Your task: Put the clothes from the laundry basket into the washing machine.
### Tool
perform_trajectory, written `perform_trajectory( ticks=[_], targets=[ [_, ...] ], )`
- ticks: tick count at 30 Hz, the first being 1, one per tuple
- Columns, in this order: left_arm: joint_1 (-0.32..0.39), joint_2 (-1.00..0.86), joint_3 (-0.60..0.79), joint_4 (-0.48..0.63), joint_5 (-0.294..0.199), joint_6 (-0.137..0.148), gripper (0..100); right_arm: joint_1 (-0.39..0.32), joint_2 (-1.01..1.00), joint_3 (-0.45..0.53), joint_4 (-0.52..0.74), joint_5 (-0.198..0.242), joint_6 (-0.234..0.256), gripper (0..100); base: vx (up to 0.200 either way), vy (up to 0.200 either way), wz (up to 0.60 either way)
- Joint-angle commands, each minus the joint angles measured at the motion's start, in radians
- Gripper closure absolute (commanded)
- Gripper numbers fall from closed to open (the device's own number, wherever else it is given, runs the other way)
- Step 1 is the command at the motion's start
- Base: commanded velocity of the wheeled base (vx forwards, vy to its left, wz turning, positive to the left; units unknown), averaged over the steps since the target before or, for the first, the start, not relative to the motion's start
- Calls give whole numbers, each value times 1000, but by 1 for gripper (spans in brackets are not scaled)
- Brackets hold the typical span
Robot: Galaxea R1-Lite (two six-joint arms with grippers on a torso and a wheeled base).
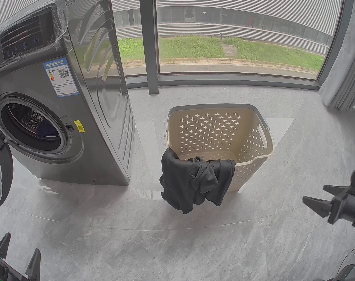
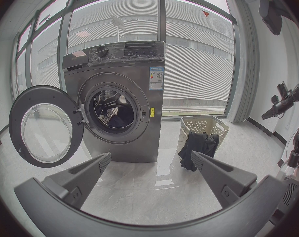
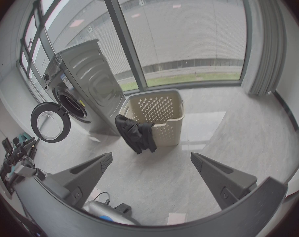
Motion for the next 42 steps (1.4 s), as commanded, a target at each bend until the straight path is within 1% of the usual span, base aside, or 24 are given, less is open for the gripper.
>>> perform_trajectory(
  ticks=[1, 2, 4, 5, 6, 7, 9, 13, 14, 15, 16, 21, 25, 27, 29, 35, 40, 42],
  targets=[
    [0, -16, 18, 0, 2, -2, 0, 134, 465, -129, -111, 6, 100, 0, 0, 0, 0],
    [0, -16, 18, 0, 2, -2, 0, 134, 511, -152, -120, 3, 102, 0, 0, 0, 0],
    [0, -16, 18, 0, 2, -2, 0, 132, 528, -157, -131, 3, 102, 0, 0, 0, 0],
    [0, -16, 18, 0, 2, -2, 0, 134, 565, -162, -163, 3, 102, 0, 0, 0, 0],
    [0, -16, 18, 0, 2, -2, 0, 132, 573, -163, -169, 3, 102, 0, 0, 0, 0],
    [0, -16, 18, 0, 2, -2, 0, 134, 619, -163, -217, -5, 102, 0, 0, 0, 0],
    [0, -16, 18, 0, 2, -2, 0, 134, 663, -163, -267, -14, 100, 0, 0, 0, 0],
    [0, -16, 18, 0, 2, -2, 0, 132, 757, -171, -350, -22, 94, 0, 0, 0, 0],
    [0, -16, 18, 0, 2, -2, 0, 132, 758, -172, -353, -23, 94, 0, 0, 0, 0],
    [0, -16, 18, 0, 2, -2, 0, 132, 789, -192, -369, -22, 96, 0, 0, 0, 0],
    [0, -16, 18, 0, 2, -2, 0, 132, 795, -195, -370, -23, 96, 0, 0, 0, 0],
    [0, -16, 18, 0, 2, -2, 0, 137, 899, -277, -376, -23, 99, 0, 0, 0, 0],
    [0, -16, 18, 0, 2, -2, 0, 142, 961, -327, -376, -51, 97, 0, 0, 0, 0],
    [0, -16, 18, 0, 2, -4, 0, 143, 972, -335, -378, -54, 97, 0, 0, 0, 0],
    [0, -16, 18, 0, 2, -2, 0, 155, 995, -370, -376, -59, 97, 0, 0, 0, 0],
    [0, -16, 18, 0, 2, -4, 0, 160, 1070, -445, -378, -59, 97, 0, 0, 0, 0],
    [-2, -16, 18, 0, 2, -4, 0, 163, 1108, -479, -376, -60, 97, 0, 0, 0, 0],
    [0, -16, 18, 0, 2, -4, 0, 165, 1134, -508, -376, -60, 97, 0, 0, 0, 0]
  ],
)
